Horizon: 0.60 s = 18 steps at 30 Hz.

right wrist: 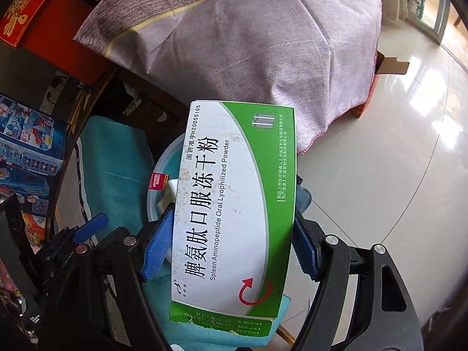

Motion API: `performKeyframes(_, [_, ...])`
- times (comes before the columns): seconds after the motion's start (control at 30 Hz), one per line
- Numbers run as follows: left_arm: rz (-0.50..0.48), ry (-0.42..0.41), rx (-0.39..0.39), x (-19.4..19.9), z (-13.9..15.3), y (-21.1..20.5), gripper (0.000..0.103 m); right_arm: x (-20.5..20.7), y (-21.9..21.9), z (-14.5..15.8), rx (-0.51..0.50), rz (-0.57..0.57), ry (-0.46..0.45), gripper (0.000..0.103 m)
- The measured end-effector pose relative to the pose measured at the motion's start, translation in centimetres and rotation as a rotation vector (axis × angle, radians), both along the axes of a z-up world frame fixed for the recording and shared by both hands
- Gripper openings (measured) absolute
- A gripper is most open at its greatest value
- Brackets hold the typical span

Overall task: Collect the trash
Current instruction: 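Carry both boxes over the teal bin and open both tools to drop them, then return both tools to the table toward the orange bag and clear wrapper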

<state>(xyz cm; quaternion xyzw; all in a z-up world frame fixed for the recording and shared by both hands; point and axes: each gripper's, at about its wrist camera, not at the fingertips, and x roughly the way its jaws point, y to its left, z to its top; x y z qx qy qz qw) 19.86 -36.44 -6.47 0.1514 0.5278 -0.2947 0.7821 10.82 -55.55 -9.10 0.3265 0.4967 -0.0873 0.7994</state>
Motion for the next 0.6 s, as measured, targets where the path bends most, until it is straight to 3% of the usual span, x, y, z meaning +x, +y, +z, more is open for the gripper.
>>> performKeyframes(0.17, [0.016,-0.021,-0.019,-0.3,1.0,0.9,0.08,0.9,0.7,0.0,-0.002,0.016,-0.006,0.07])
performKeyframes(0.37, [0.058,-0.035,-0.03,-0.6,1.6,3.6,0.09,2.3,2.8,-1.6,0.011,0.062,0.035,0.071])
performKeyframes(0.6, [0.098,-0.028,-0.052,-1.5,2.3,7.1,0.092,2.7,3.9,-2.4,0.011,0.035,0.067,0.077])
